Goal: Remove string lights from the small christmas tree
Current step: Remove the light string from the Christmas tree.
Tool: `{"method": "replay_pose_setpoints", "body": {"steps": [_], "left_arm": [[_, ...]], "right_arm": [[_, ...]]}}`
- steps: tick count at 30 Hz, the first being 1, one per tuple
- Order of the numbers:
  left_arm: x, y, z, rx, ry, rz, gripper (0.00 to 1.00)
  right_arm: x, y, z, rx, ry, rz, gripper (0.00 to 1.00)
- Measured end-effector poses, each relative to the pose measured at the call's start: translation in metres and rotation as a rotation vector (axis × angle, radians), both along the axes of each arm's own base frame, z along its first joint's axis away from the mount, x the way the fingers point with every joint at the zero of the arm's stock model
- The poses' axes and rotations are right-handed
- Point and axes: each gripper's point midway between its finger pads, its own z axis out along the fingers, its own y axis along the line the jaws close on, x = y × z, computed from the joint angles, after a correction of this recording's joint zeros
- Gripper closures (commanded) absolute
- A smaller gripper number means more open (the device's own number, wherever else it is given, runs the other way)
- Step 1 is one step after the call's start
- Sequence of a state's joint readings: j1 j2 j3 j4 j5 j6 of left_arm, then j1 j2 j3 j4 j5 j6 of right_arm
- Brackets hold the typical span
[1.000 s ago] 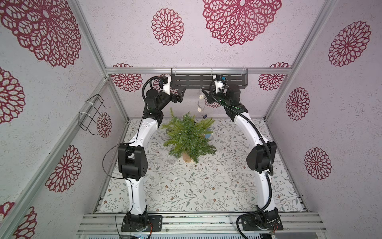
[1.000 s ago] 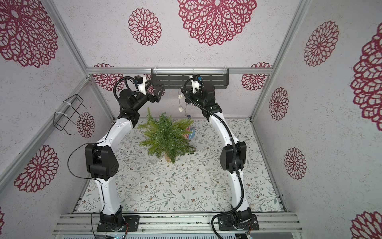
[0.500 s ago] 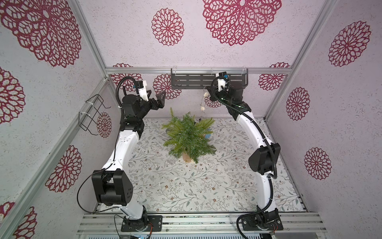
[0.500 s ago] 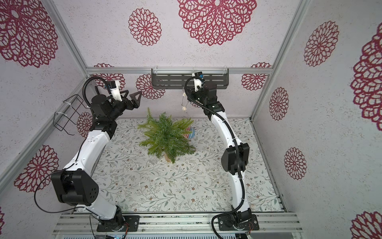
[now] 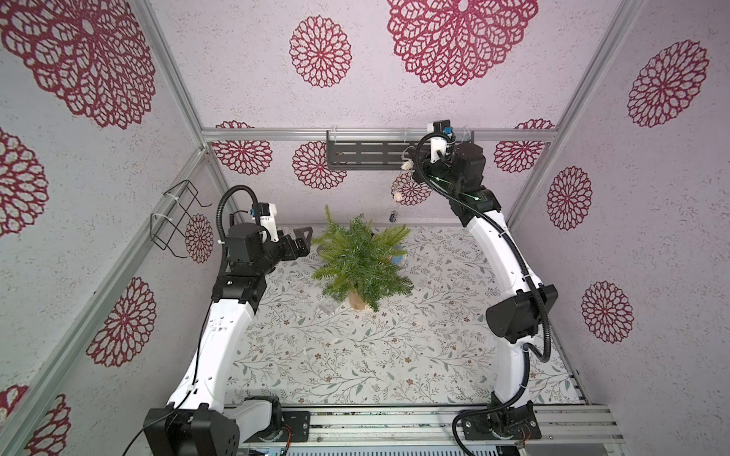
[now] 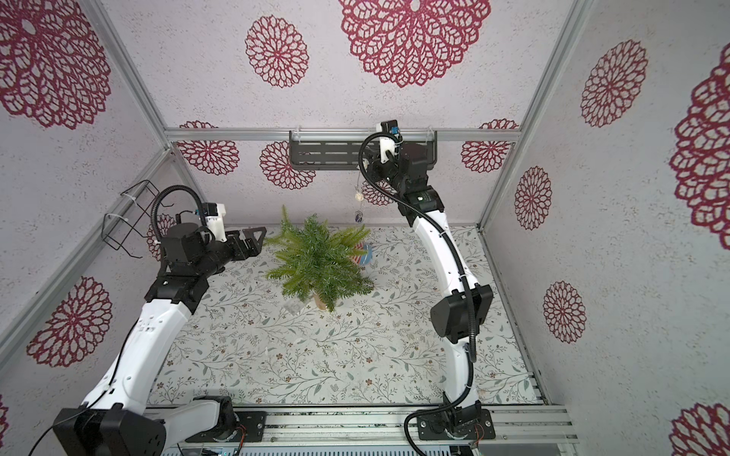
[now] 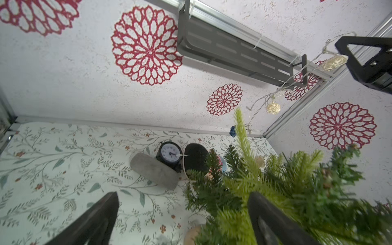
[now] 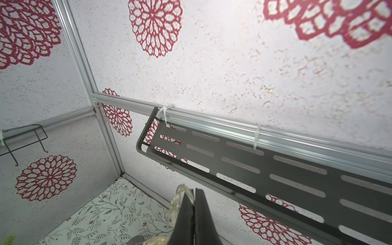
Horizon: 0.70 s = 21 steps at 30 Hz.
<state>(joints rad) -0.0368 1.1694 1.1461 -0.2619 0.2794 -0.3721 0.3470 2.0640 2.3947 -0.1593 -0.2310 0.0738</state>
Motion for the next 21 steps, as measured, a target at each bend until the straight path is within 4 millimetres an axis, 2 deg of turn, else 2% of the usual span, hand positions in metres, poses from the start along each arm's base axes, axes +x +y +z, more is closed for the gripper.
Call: {"method": "replay_pose_setpoints", "body": {"steps": [4,13,21], "left_arm": [[-0.024,0.000,-0.005,-0.010,0.028,-0.005,0.02],[-0.069,-0.028,-0.027,-0.083,0.093,-0.145,0.03],[-0.105,-0.046,-0.019,-0.111,0.072,-0.263,0.04]], "right_arm": [[-0.008,-0.009,0.010,-0.021,-0.013,-0.034,1.00],[-0.022,-0.032,0.027,-0.064,-0.028,-0.137,1.00],[-0.034,-0.048,0.035,-0.096,-0.028,-0.204,1.00]]}}
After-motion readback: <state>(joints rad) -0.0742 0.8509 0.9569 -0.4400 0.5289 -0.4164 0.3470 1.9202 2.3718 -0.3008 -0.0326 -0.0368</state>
